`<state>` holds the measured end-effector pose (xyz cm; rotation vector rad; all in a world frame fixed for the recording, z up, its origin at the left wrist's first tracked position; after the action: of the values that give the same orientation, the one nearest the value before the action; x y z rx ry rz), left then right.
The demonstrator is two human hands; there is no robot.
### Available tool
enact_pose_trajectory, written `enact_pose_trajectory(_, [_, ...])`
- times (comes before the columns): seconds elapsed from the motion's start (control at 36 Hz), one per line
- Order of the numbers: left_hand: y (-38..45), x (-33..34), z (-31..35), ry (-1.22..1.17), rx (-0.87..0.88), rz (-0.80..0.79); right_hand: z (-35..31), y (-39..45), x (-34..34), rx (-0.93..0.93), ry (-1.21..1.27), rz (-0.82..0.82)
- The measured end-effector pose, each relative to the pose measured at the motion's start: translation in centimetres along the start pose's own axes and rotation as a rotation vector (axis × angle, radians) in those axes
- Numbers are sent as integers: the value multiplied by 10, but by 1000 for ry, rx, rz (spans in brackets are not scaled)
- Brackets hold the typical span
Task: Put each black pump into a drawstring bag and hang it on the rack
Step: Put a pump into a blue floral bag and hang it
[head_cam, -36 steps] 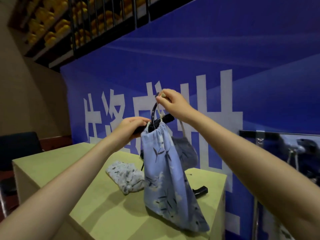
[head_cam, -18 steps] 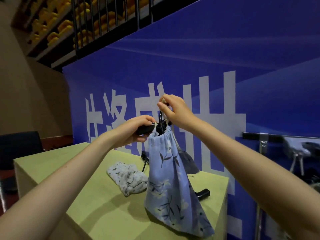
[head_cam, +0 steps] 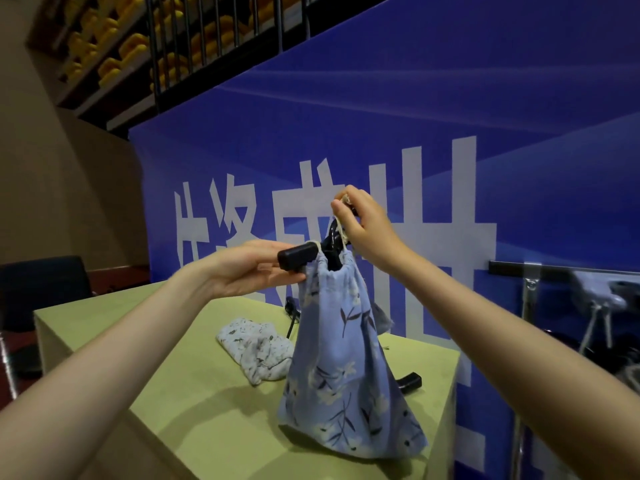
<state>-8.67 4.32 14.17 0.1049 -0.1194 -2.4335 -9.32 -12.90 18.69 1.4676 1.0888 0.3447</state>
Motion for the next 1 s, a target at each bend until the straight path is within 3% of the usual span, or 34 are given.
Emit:
enact_pose_trajectory(0.11, [2, -5, -4, 185, 47, 39, -3, 0, 4, 9, 37, -11])
enact_pose_trajectory(0.39, [7, 19, 39, 415, 435, 427, -25, 1, 5, 29, 196, -51])
enact_pose_trajectory(0.47, [9, 30, 54, 363, 566, 490, -23, 3, -3, 34, 199, 7])
enact_pose_trajectory(0.61, [13, 39, 68, 268, 632, 514, -34, 8, -34, -113, -36, 122])
enact_pose_trajectory(0.83, [26, 40, 74, 155, 602, 447, -60, 30, -85, 98, -21, -246])
enact_pose_trajectory(1.0, [40, 62, 68, 135, 590, 412, -58, 18, -112, 165, 18, -329])
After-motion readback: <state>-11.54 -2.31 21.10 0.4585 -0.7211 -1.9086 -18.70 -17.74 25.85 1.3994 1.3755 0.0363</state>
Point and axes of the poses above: each hand's wrist, its own y-axis towards the middle knuckle, its own x-axis out of the palm, z = x × y, the point moved 5 cm from there along y, towards the middle knuckle, and after that the axes turned 2 degrees about y, right-handed, at the moved point
